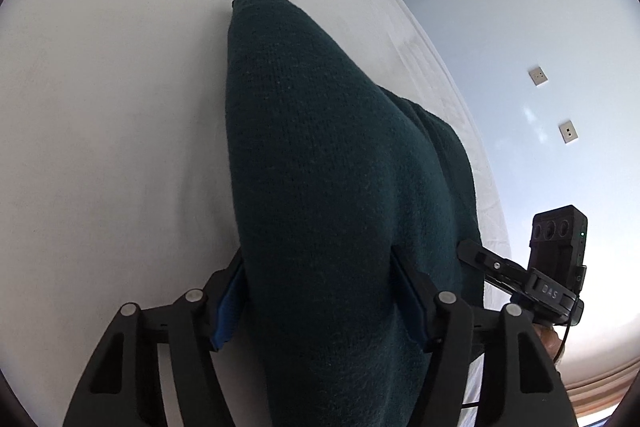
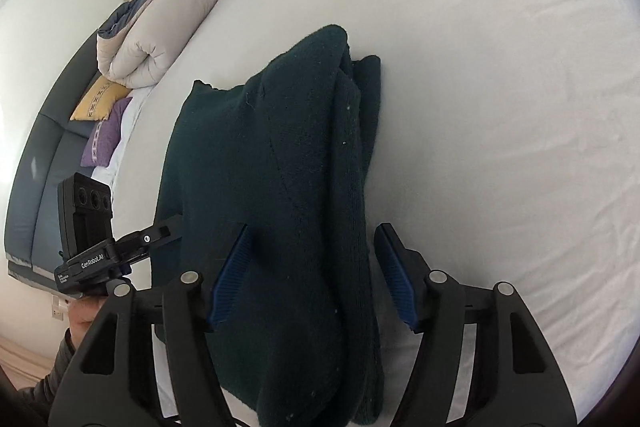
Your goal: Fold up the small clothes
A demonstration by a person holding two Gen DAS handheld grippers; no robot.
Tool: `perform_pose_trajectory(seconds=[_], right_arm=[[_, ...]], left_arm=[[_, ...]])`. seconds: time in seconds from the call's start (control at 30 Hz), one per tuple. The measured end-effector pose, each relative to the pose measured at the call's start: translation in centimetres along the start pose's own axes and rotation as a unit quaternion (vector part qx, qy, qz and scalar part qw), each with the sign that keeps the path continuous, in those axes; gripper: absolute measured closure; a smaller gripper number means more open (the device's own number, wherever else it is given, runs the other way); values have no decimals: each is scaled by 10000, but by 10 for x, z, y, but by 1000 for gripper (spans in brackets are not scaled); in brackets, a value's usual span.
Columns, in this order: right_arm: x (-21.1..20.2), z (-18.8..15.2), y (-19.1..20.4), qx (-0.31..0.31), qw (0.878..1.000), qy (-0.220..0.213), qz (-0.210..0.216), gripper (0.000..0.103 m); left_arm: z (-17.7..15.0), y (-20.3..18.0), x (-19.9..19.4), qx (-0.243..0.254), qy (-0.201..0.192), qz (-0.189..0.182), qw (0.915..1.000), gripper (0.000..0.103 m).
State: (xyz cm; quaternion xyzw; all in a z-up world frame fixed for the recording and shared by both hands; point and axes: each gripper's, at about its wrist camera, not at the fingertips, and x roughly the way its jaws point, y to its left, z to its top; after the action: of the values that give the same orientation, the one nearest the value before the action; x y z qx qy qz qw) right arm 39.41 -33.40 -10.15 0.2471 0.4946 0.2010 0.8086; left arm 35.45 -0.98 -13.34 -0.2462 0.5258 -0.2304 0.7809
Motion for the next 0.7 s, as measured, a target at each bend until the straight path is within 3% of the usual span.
perform_pose_trajectory(seconds=[0.07,0.13,0.2,0.33,0.5,0.7], right_arm=[[8,7,-7,274,9994,69,176,69],[10,11,-9,399,9989,78,242,75],[12,9,3,242,9997,56,48,80],[10,14,23,74,9997,-130,-214,82],[-20,3,71,-301,9986,-336,-270,83],[-30,-15,145,-554,9975,-385,210,83]], left_arm=[[2,-1,0,30,59,-11,10000,48],[1,-6,-3,208,87,37,9997,54],[1,-11,-6,303,74,60,9995,58],[2,-19,-16,278,5,19,9996,62],[4,-16,-60,266,-296,130,9991,62],[6,7,-127,414,-467,492,9968,62]])
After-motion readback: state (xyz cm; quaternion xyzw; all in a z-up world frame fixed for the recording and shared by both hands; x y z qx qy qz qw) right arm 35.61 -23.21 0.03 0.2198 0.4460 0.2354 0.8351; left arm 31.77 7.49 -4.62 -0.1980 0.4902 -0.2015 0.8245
